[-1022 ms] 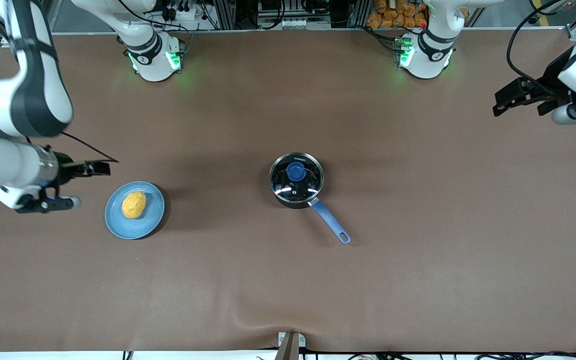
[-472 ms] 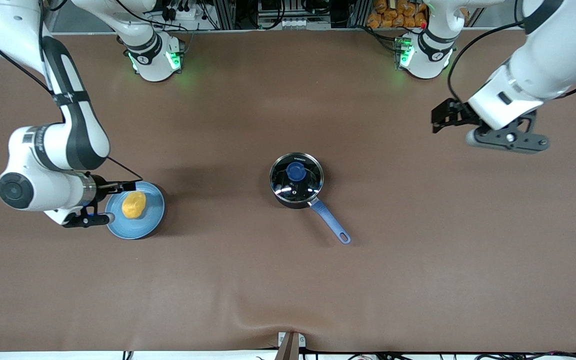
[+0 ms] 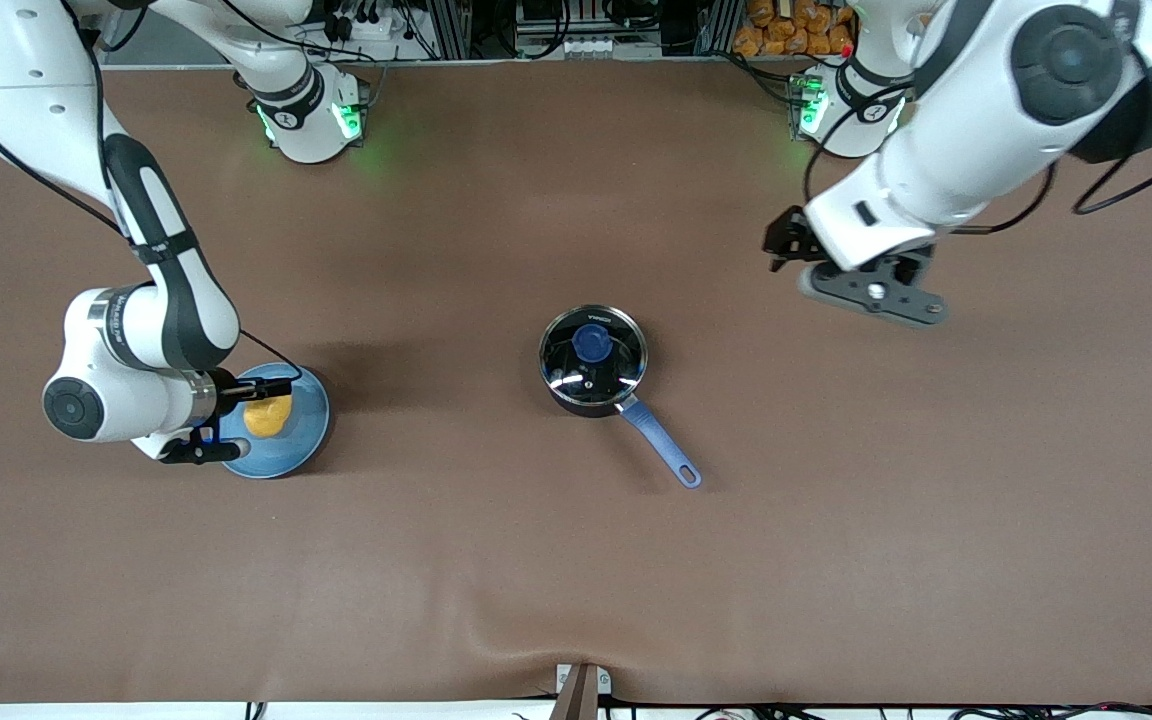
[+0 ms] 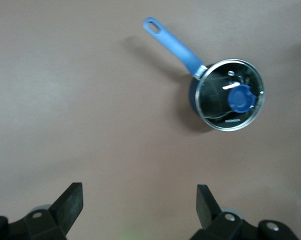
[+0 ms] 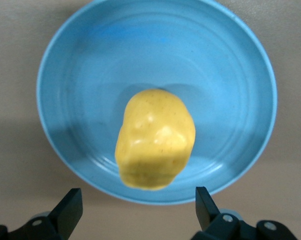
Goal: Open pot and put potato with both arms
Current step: 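Grasp the potato with the right gripper while the left gripper grasps the lid knob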
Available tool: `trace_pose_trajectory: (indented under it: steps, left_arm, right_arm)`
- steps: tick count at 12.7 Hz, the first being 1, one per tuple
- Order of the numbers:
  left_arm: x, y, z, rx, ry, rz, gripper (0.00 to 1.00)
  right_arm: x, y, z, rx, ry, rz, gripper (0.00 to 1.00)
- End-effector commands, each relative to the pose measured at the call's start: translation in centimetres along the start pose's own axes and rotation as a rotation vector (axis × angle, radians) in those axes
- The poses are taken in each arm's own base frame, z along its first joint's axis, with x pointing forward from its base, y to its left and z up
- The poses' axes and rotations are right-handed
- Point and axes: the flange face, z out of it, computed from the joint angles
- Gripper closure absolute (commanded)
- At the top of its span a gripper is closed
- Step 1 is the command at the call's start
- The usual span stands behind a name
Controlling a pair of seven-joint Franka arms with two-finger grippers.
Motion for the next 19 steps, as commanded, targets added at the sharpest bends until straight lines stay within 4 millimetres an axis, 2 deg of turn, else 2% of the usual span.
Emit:
trace_pose_trajectory:
  steps: [1, 4, 6, 7, 9, 11, 14, 16, 19]
  left_arm:
    - [0.7, 4.1, 1.9, -0.01, -0.018, 0.027, 0.0]
    - [2.1, 7.6, 6.7, 0.02, -0.039, -0.001, 0.0]
    - [2.2, 11.5, 9.7, 0.067, -0.028, 0.02, 0.0]
    - [2.4, 12.8, 11.2, 0.061, -0.031, 0.002, 0.0]
    - [3.1, 14.7, 13.7, 0.033, -0.015, -0.023, 0.0]
    - [3.8, 16.0, 17.2, 0.018, -0.033, -0.212, 0.0]
    - [4.6, 17.1, 20.5, 0.0, -0.017, -0.433, 0.0]
    - [4.8, 17.1, 22.1, 0.015, -0.033, -0.662, 0.0]
    - [5.0, 19.5, 24.3, 0.0, 0.048, -0.819, 0.0]
  right_arm:
    - [0.4, 0.5, 0.5, 0.033, 0.01, -0.006, 0.0]
    - [1.1, 1.2, 1.7, 0.037, 0.035, -0.004, 0.0]
    - [1.2, 1.3, 1.9, 0.038, 0.033, -0.002, 0.0]
    - [1.2, 1.3, 1.9, 0.037, 0.038, -0.002, 0.02]
    - [1.3, 1.4, 1.9, 0.037, 0.044, -0.001, 0.27]
    - [1.4, 1.3, 2.1, 0.042, 0.04, 0.0, 0.49]
    - [1.2, 1.0, 2.0, 0.05, 0.032, 0.0, 0.79]
    - [1.0, 0.0, 1.0, 0.048, 0.011, -0.014, 0.83]
    - [1.6, -2.7, -3.7, 0.036, 0.051, -0.061, 0.83]
